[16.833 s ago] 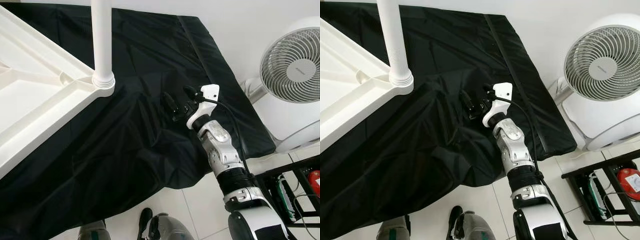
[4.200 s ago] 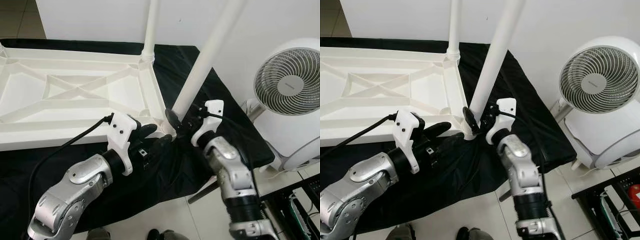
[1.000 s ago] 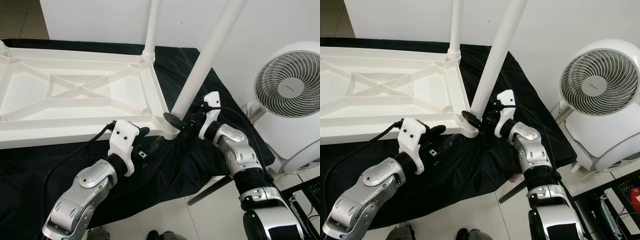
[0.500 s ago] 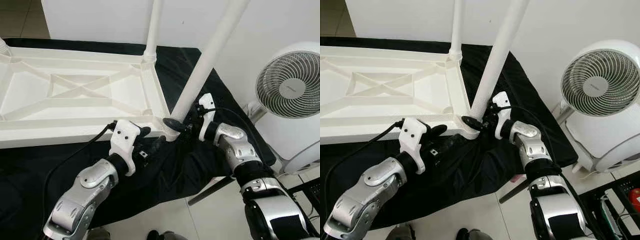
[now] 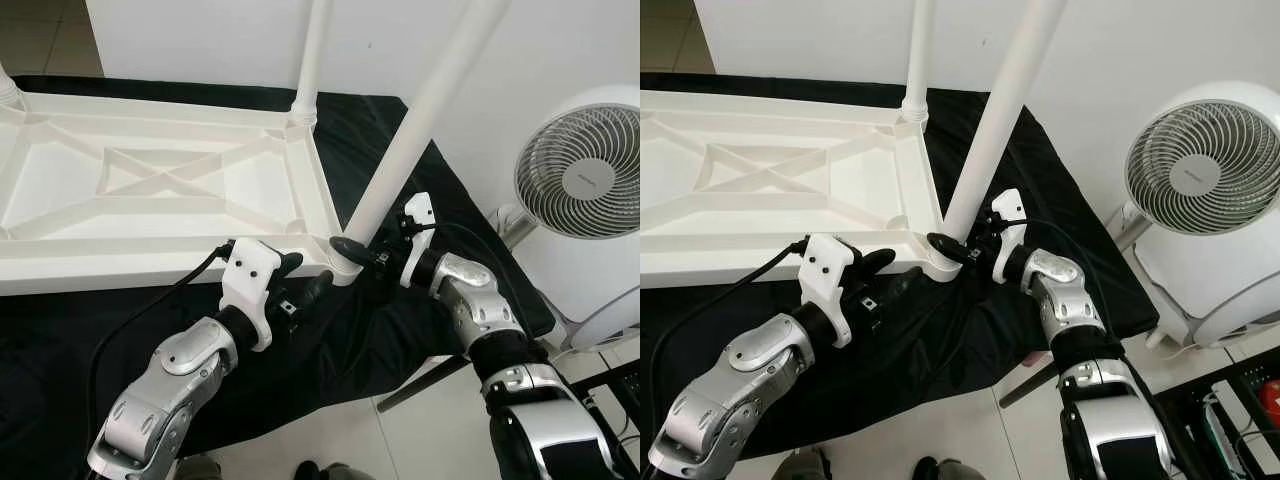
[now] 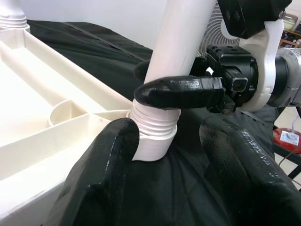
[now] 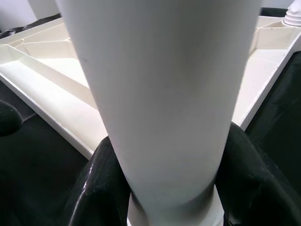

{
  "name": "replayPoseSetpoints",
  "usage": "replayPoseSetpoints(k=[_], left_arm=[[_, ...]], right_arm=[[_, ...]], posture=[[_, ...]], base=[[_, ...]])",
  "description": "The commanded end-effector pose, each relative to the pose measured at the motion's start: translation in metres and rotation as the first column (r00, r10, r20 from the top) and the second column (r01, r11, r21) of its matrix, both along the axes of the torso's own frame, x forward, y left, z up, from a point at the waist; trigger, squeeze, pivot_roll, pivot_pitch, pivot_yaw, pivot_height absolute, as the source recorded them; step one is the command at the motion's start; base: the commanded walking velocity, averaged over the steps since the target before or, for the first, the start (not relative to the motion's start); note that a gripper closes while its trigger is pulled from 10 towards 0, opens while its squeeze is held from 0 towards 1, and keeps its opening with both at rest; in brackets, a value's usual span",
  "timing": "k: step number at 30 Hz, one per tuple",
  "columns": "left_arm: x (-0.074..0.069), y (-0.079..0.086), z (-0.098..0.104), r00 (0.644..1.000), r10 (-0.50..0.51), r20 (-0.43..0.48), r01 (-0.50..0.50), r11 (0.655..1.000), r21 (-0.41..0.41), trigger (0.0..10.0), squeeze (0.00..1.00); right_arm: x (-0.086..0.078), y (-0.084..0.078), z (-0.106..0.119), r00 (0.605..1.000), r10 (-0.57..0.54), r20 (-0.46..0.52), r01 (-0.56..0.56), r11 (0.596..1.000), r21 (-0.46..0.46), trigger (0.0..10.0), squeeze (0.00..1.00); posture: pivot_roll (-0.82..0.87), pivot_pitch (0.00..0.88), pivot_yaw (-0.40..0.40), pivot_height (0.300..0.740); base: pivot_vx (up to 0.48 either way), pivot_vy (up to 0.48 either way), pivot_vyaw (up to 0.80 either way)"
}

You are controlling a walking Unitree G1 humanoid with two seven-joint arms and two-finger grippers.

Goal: Building children table

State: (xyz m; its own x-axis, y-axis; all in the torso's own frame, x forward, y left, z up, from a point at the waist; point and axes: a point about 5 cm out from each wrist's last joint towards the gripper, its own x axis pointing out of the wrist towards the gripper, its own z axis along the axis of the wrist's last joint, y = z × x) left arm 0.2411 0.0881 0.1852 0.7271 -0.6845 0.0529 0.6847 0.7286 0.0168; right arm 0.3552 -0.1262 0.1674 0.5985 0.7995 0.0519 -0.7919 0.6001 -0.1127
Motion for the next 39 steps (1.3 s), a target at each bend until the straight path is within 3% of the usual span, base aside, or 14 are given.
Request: replayPoseSetpoints(k=[1, 3, 6, 13, 20, 25, 26, 27, 28, 33, 37, 38, 39], left_arm=[[-0.006, -0.004, -0.001, 0.999, -0.050, -0.011, 0.050, 0.999, -0.004, 10.0, 0.00], [-0.006, -0.004, -0.001, 0.999, -0.050, -0.011, 0.050, 0.999, -0.004, 10.0, 0.00], [-0.007, -0.005, -0.001, 0.998, -0.054, -0.019, 0.054, 0.999, -0.007, 10.0, 0.00], [-0.007, -0.005, -0.001, 0.998, -0.055, -0.022, 0.054, 0.998, -0.009, 10.0, 0.00], [-0.006, -0.006, -0.001, 0.998, -0.057, -0.021, 0.056, 0.998, -0.012, 10.0, 0.00], [-0.006, -0.007, -0.001, 0.998, -0.058, -0.021, 0.058, 0.998, -0.019, 10.0, 0.00], [-0.006, -0.008, -0.001, 0.998, -0.062, -0.019, 0.062, 0.998, -0.013, 10.0, 0.00], [-0.006, -0.008, -0.001, 0.998, -0.062, -0.019, 0.062, 0.998, -0.013, 10.0, 0.00], [-0.006, -0.008, -0.001, 0.998, -0.065, -0.018, 0.065, 0.998, -0.010, 10.0, 0.00], [-0.004, -0.007, 0.000, 0.998, -0.056, -0.013, 0.056, 0.998, -0.012, 10.0, 0.00], [-0.005, -0.006, 0.000, 0.999, -0.053, -0.012, 0.053, 0.999, -0.009, 10.0, 0.00], [-0.005, -0.006, 0.000, 0.999, -0.052, -0.012, 0.052, 0.999, -0.007, 10.0, 0.00], [-0.005, -0.004, 0.000, 0.999, -0.049, -0.010, 0.049, 0.999, -0.004, 10.0, 0.00]], right_arm=[[-0.002, -0.009, -0.017, 0.987, -0.136, -0.084, 0.138, 0.990, 0.021, 10.0, 0.00], [-0.002, -0.009, -0.017, 0.987, -0.136, -0.084, 0.138, 0.990, 0.021, 10.0, 0.00], [-0.005, -0.006, -0.018, 0.952, -0.293, -0.091, 0.299, 0.952, 0.060, 10.0, 0.00], [-0.015, 0.005, -0.019, 0.904, -0.413, -0.110, 0.423, 0.901, 0.099, 10.0, 0.00], [-0.027, 0.044, -0.018, 0.784, -0.585, -0.207, 0.616, 0.774, 0.148, 10.0, 0.00], [-0.033, 0.049, -0.016, 0.802, -0.568, -0.184, 0.594, 0.792, 0.141, 10.0, 0.00], [-0.033, 0.045, -0.016, 0.802, -0.570, -0.178, 0.594, 0.793, 0.135, 10.0, 0.66], [-0.033, 0.045, -0.016, 0.802, -0.570, -0.178, 0.594, 0.793, 0.135, 10.0, 0.66], [-0.032, 0.043, -0.016, 0.804, -0.567, -0.180, 0.591, 0.795, 0.138, 10.0, 1.00], [-0.033, 0.035, -0.013, 0.819, -0.548, -0.170, 0.571, 0.808, 0.147, 10.0, 1.00], [-0.031, 0.027, -0.013, 0.854, -0.501, -0.142, 0.517, 0.847, 0.124, 10.0, 0.98], [-0.031, 0.025, -0.012, 0.868, -0.478, -0.135, 0.493, 0.862, 0.114, 10.0, 0.00], [-0.030, 0.021, -0.010, 0.898, -0.425, -0.111, 0.436, 0.893, 0.107, 10.0, 0.00]], posture=[[0.18, 0.161, -0.157, 0.740], [0.18, 0.161, -0.157, 0.740], [0.18, 0.168, -0.155, 0.740], [0.17, 0.169, -0.155, 0.740], [0.17, 0.160, -0.159, 0.740], [0.17, 0.157, -0.162, 0.740], [0.17, 0.157, -0.162, 0.740], [0.17, 0.157, -0.162, 0.740], [0.17, 0.157, -0.162, 0.740], [0.18, 0.144, -0.171, 0.740], [0.19, 0.138, -0.174, 0.740], [0.19, 0.138, -0.174, 0.740], [0.19, 0.136, -0.172, 0.740]], base=[[0.000, 0.000, 0.00], [0.000, 0.000, 0.00], [0.000, 0.000, 0.00], [0.000, 0.000, 0.00], [0.000, 0.000, 0.00], [0.000, 0.000, 0.00], [0.000, 0.000, 0.00], [0.000, 0.000, 0.00], [0.000, 0.000, 0.00], [0.000, 0.000, 0.00], [0.000, 0.000, 0.00], [0.000, 0.000, 0.00], [0.000, 0.000, 0.00]])
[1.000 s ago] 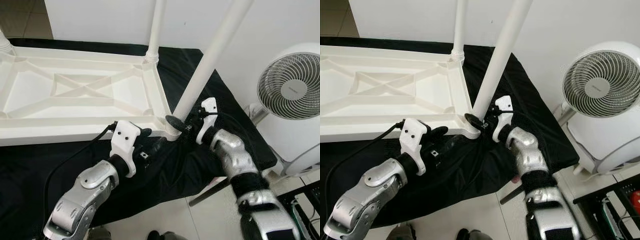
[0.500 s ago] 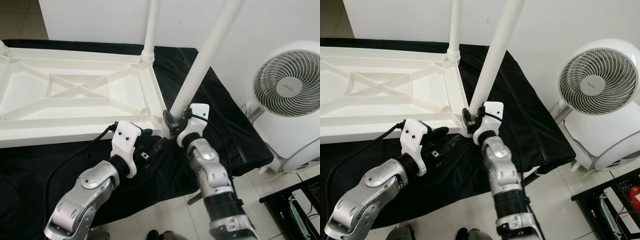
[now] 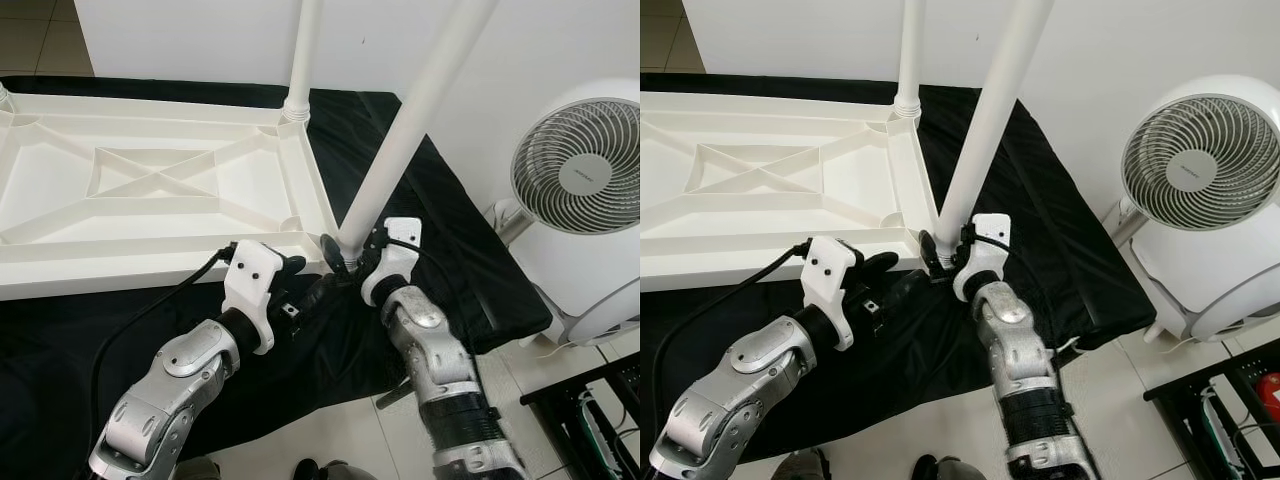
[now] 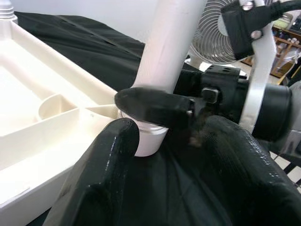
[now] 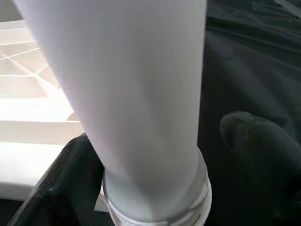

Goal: Building children table

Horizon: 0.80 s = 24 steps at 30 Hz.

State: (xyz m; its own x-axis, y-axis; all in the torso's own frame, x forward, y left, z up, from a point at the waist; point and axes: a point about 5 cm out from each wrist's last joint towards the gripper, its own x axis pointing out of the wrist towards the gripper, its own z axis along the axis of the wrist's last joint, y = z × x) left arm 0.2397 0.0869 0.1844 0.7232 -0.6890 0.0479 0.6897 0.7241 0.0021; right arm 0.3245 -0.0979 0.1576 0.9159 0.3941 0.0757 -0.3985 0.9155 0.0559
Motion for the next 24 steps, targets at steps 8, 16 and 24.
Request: replayPoseSetpoints(k=[8, 16, 24], left_arm=[[-0.003, 0.000, 0.002, 0.999, -0.037, 0.009, 0.037, 0.999, 0.014, 10.0, 0.00], [-0.002, 0.000, 0.003, 0.999, -0.039, 0.014, 0.039, 0.999, 0.018, 10.0, 0.00], [-0.003, 0.001, 0.005, 0.999, -0.038, 0.016, 0.037, 0.999, 0.021, 10.0, 0.00]], right_arm=[[0.010, -0.023, 0.011, 0.954, 0.298, 0.045, -0.292, 0.950, -0.107, 10.0, 0.00], [0.018, -0.020, 0.014, 0.860, 0.510, 0.027, -0.500, 0.851, -0.161, 10.0, 0.00], [0.028, -0.013, 0.005, 0.819, 0.573, -0.020, -0.567, 0.806, -0.170, 0.0, 0.00]], posture=[[0.21, 0.126, -0.164, 0.740], [0.22, 0.124, -0.151, 0.740], [0.23, 0.137, -0.149, 0.740]], base=[[0.000, 0.000, 0.00], [0.000, 0.000, 0.00], [0.000, 0.000, 0.00]])
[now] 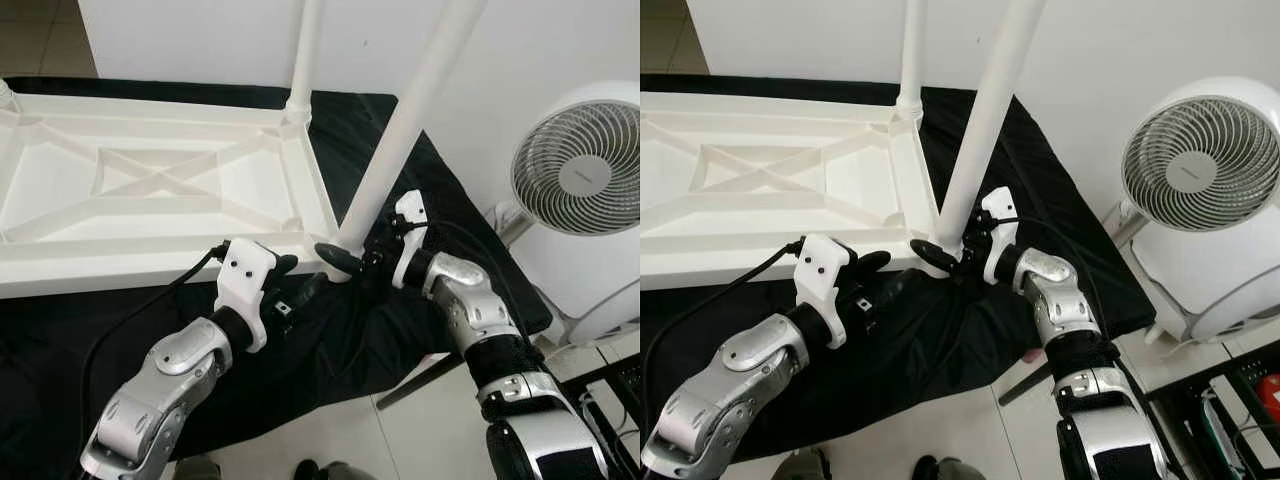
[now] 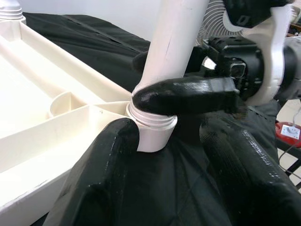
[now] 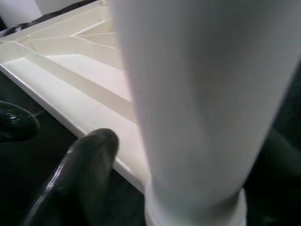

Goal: Building children table

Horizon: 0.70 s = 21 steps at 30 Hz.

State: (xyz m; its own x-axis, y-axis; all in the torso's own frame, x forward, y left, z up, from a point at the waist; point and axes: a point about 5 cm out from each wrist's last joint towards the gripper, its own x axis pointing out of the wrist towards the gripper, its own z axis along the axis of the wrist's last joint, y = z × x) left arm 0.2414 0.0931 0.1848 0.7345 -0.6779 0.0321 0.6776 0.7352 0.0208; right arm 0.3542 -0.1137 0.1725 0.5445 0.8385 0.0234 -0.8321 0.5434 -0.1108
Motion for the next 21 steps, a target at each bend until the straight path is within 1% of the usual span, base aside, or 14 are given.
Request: replayPoseSetpoints(k=[1, 2, 4, 6, 9, 11, 12, 17, 18, 20, 21], left_arm=[[-0.005, -0.005, 0.005, 0.998, -0.054, 0.015, 0.054, 0.999, -0.003, 10.0, 0.00], [-0.005, -0.005, 0.005, 0.999, -0.049, 0.015, 0.049, 0.999, -0.004, 10.0, 0.00], [-0.005, -0.004, 0.006, 0.999, -0.043, 0.014, 0.043, 0.999, -0.007, 10.0, 0.00], [-0.005, -0.004, 0.006, 0.999, -0.043, 0.014, 0.043, 0.999, -0.007, 10.0, 0.00], [-0.006, -0.003, 0.006, 0.999, -0.037, 0.014, 0.037, 0.999, -0.009, 10.0, 0.00], [-0.006, -0.003, 0.006, 0.999, -0.035, 0.014, 0.035, 0.999, -0.009, 10.0, 0.00], [-0.005, -0.003, 0.006, 0.999, -0.032, 0.013, 0.033, 0.999, -0.012, 10.0, 0.00], [-0.006, -0.003, 0.006, 0.999, -0.032, 0.012, 0.032, 0.999, -0.014, 10.0, 0.00], [-0.006, -0.004, 0.006, 0.999, -0.033, 0.011, 0.033, 0.999, -0.016, 10.0, 0.00], [-0.006, -0.005, 0.006, 0.999, -0.034, 0.008, 0.034, 0.999, -0.018, 10.0, 0.00], [-0.006, -0.005, 0.006, 0.999, -0.034, 0.007, 0.034, 0.999, -0.018, 10.0, 0.00]], right_arm=[[-0.001, 0.002, -0.010, 0.999, 0.028, -0.034, -0.029, 0.999, -0.019, 0.0, 0.00], [0.000, 0.003, -0.012, 0.996, 0.037, -0.079, -0.036, 0.999, 0.012, 0.0, 0.00], [0.000, 0.004, -0.014, 0.994, 0.046, -0.094, -0.043, 0.999, 0.028, 0.0, 0.00], [0.000, 0.004, -0.014, 0.994, 0.046, -0.094, -0.043, 0.999, 0.028, 0.0, 0.00], [-0.001, 0.005, -0.015, 0.993, 0.055, -0.102, -0.050, 0.997, 0.051, 0.0, 0.00], [-0.003, 0.005, -0.015, 0.995, 0.043, -0.094, -0.036, 0.997, 0.075, 0.0, 0.00], [-0.006, 0.005, -0.015, 0.998, -0.004, -0.070, 0.011, 0.995, 0.099, 0.0, 0.00], [-0.008, 0.004, -0.016, 0.996, -0.048, -0.072, 0.057, 0.991, 0.118, 0.0, 0.00], [-0.009, 0.004, -0.016, 0.995, -0.077, -0.068, 0.085, 0.988, 0.126, 0.0, 0.00], [-0.010, 0.003, -0.019, 0.980, -0.188, -0.069, 0.196, 0.972, 0.127, 0.0, 0.00], [-0.011, 0.003, -0.020, 0.972, -0.224, -0.075, 0.232, 0.964, 0.133, 0.0, 0.00]], posture=[[0.23, 0.137, -0.149, 0.740], [0.24, 0.143, -0.151, 0.740], [0.24, 0.143, -0.151, 0.740], [0.24, 0.143, -0.151, 0.740], [0.24, 0.150, -0.153, 0.740], [0.23, 0.158, -0.157, 0.740], [0.22, 0.163, -0.159, 0.740], [0.22, 0.163, -0.159, 0.740], [0.22, 0.165, -0.163, 0.740], [0.21, 0.168, -0.165, 0.740], [0.21, 0.168, -0.165, 0.740]], base=[[0.000, 0.000, 0.00], [0.000, 0.000, 0.00], [0.000, 0.000, 0.00], [0.000, 0.000, 0.00], [0.000, 0.000, 0.00], [0.000, 0.000, 0.00], [0.000, 0.000, 0.00], [0.000, 0.000, 0.00], [0.000, 0.000, 0.00], [0.000, 0.000, 0.00], [0.000, 0.000, 0.00]])
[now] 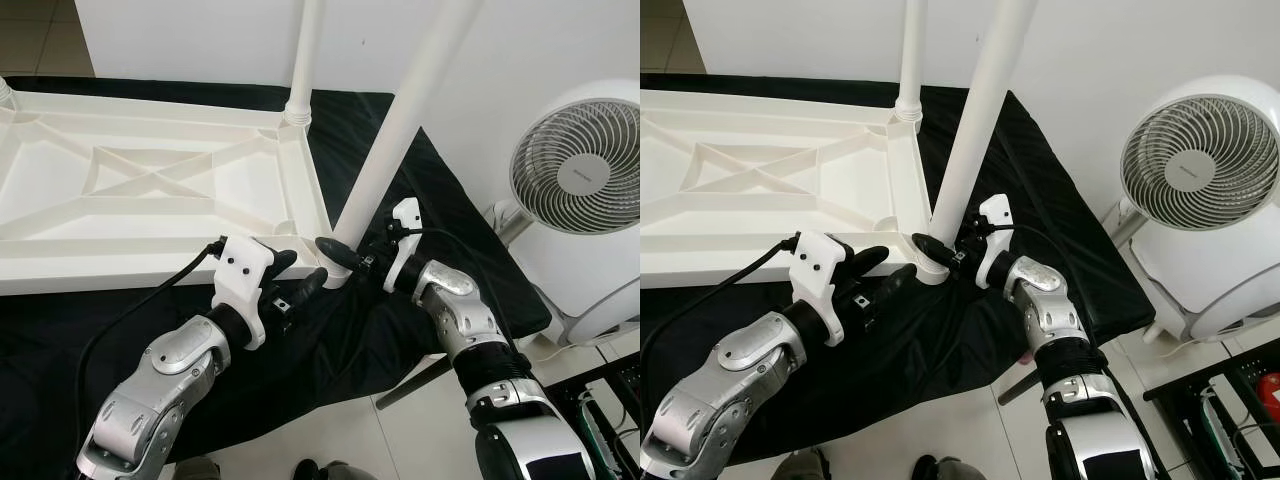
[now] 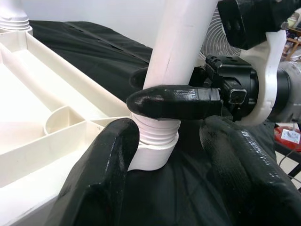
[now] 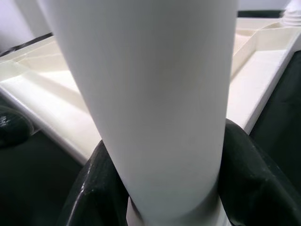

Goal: Building children table

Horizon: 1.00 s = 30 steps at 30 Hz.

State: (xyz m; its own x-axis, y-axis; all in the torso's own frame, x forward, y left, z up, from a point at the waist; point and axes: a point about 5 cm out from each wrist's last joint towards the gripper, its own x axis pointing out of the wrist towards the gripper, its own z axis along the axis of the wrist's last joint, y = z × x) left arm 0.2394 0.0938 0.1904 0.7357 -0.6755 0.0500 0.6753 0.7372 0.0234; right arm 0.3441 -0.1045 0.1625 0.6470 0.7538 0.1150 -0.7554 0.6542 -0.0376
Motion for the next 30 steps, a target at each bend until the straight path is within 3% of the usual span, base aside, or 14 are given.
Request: replayPoseSetpoints(k=[1, 5, 6, 8, 13, 15, 20, 25, 26, 27, 28, 29, 30], left_arm=[[-0.004, -0.006, 0.000, 0.999, -0.037, -0.008, 0.037, 0.999, -0.008, 10.0, 0.00], [-0.004, -0.006, -0.001, 0.999, -0.038, -0.012, 0.037, 0.999, -0.013, 10.0, 0.00], [-0.004, -0.006, -0.001, 0.999, -0.038, -0.012, 0.037, 0.999, -0.013, 10.0, 0.00], [-0.004, -0.007, -0.001, 0.999, -0.041, -0.014, 0.041, 0.999, -0.016, 10.0, 0.00], [-0.004, -0.008, -0.001, 0.999, -0.047, -0.016, 0.047, 0.999, -0.018, 10.0, 0.00], [-0.003, -0.010, -0.001, 0.998, -0.055, -0.017, 0.054, 0.998, -0.021, 10.0, 0.00], [-0.003, -0.011, -0.001, 0.998, -0.063, -0.017, 0.062, 0.998, -0.025, 10.0, 0.00], [-0.003, -0.012, -0.001, 0.998, -0.066, -0.017, 0.065, 0.998, -0.026, 10.0, 0.00], [-0.003, -0.012, -0.001, 0.998, -0.064, -0.017, 0.064, 0.998, -0.026, 10.0, 0.00], [-0.003, -0.011, -0.001, 0.998, -0.062, -0.016, 0.062, 0.998, -0.026, 10.0, 0.00], [-0.003, -0.011, -0.001, 0.998, -0.062, -0.016, 0.062, 0.998, -0.026, 10.0, 0.00], [-0.002, -0.011, 0.000, 0.998, -0.060, -0.015, 0.059, 0.998, -0.026, 10.0, 0.00], [-0.002, -0.010, 0.000, 0.998, -0.057, -0.014, 0.057, 0.998, -0.026, 10.0, 0.00]], right_arm=[[-0.001, -0.007, -0.010, 0.993, -0.098, -0.061, 0.100, 0.995, 0.025, 0.0, 0.00], [-0.005, -0.006, -0.011, 0.957, -0.273, -0.095, 0.280, 0.957, 0.073, 0.0, 0.00], [-0.005, -0.006, -0.011, 0.957, -0.273, -0.095, 0.280, 0.957, 0.073, 0.0, 0.00], [-0.009, -0.001, -0.014, 0.918, -0.366, -0.151, 0.380, 0.921, 0.081, 0.0, 0.00], [-0.015, 0.009, -0.015, 0.865, -0.476, -0.161, 0.491, 0.868, 0.071, 0.0, 0.00], [-0.015, 0.018, -0.012, 0.822, -0.543, -0.169, 0.561, 0.824, 0.082, 0.0, 0.00], [-0.014, 0.033, -0.004, 0.812, -0.553, -0.188, 0.577, 0.809, 0.115, 0.0, 0.00], [-0.015, 0.034, 0.000, 0.815, -0.550, -0.181, 0.573, 0.811, 0.118, 0.0, 0.00], [-0.016, 0.031, 0.000, 0.809, -0.562, -0.175, 0.582, 0.807, 0.100, 7.7, 0.00], [-0.017, 0.028, 0.000, 0.809, -0.560, -0.181, 0.581, 0.809, 0.095, 10.0, 0.00], [-0.017, 0.028, 0.000, 0.809, -0.560, -0.181, 0.581, 0.809, 0.095, 10.0, 0.00], [-0.017, 0.026, 0.000, 0.808, -0.560, -0.182, 0.582, 0.808, 0.093, 10.0, 1.00], [-0.017, 0.020, 0.002, 0.814, -0.558, -0.163, 0.576, 0.812, 0.097, 10.0, 1.00]], posture=[[0.21, 0.168, -0.165, 0.740], [0.20, 0.168, -0.164, 0.740], [0.20, 0.168, -0.164, 0.740], [0.20, 0.167, -0.163, 0.740], [0.19, 0.166, -0.159, 0.740], [0.18, 0.165, -0.155, 0.740], [0.17, 0.165, -0.151, 0.740], [0.17, 0.164, -0.153, 0.740], [0.17, 0.165, -0.153, 0.740], [0.17, 0.165, -0.153, 0.740], [0.17, 0.165, -0.153, 0.740], [0.17, 0.165, -0.153, 0.740], [0.18, 0.165, -0.156, 0.740]], base=[[0.000, 0.000, 0.00], [0.000, 0.000, 0.00], [0.000, 0.000, 0.00], [0.000, 0.000, 0.00], [0.000, 0.000, 0.00], [0.000, 0.000, 0.00], [0.000, 0.000, 0.00], [0.000, 0.000, 0.00], [0.000, 0.000, 0.00], [0.000, 0.000, 0.00], [0.000, 0.000, 0.00], [0.000, 0.000, 0.00], [0.000, 0.000, 0.00]])
